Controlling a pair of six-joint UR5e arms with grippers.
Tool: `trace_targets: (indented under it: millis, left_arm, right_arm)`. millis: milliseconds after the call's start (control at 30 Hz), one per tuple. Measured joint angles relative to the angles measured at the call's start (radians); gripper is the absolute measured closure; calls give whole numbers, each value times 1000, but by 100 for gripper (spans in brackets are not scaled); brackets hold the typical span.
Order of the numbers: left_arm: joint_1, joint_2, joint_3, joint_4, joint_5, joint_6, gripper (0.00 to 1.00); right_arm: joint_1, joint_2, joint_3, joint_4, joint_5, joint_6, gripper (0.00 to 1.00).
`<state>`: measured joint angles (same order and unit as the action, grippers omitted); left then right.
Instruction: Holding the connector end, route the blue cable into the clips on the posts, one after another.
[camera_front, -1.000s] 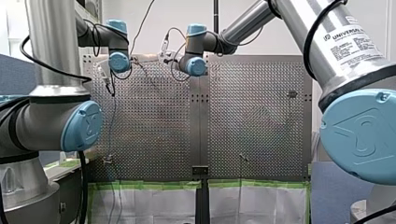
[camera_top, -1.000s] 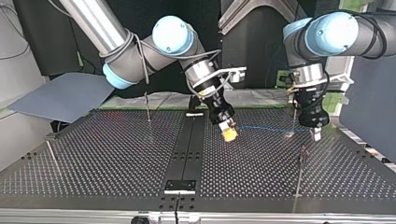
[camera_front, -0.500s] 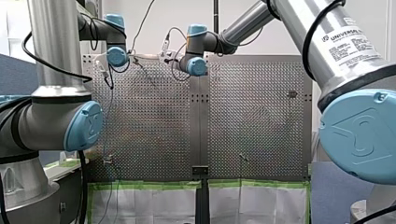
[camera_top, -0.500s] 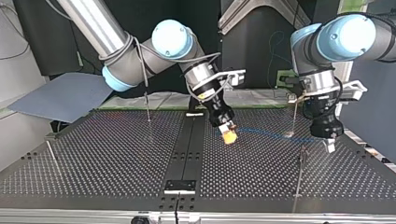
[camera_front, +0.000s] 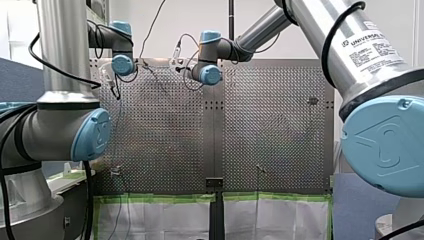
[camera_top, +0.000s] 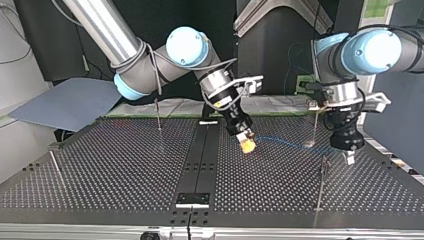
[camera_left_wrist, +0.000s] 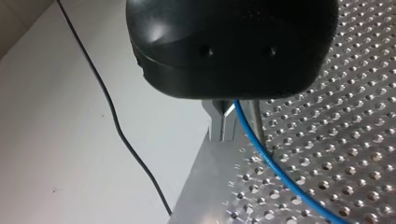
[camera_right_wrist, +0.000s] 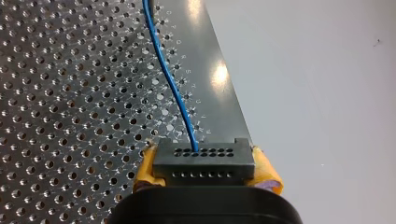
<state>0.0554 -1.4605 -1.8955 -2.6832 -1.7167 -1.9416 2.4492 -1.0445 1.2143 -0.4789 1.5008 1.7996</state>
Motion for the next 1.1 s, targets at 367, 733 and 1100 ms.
trace_targets:
  millis: [367,733,1100]
  left_arm:
    - [27,-29,23,2,37,-19,100]
    - [53,-29,24,6,68,-46,100]
    - [84,-54,45,58,150,-111,100]
  right_arm:
    - [3,1,-17,7,-4,1,100]
    - [5,2,-31,16,-6,1,100]
    - [-1,2,-44,18,-9,5,100]
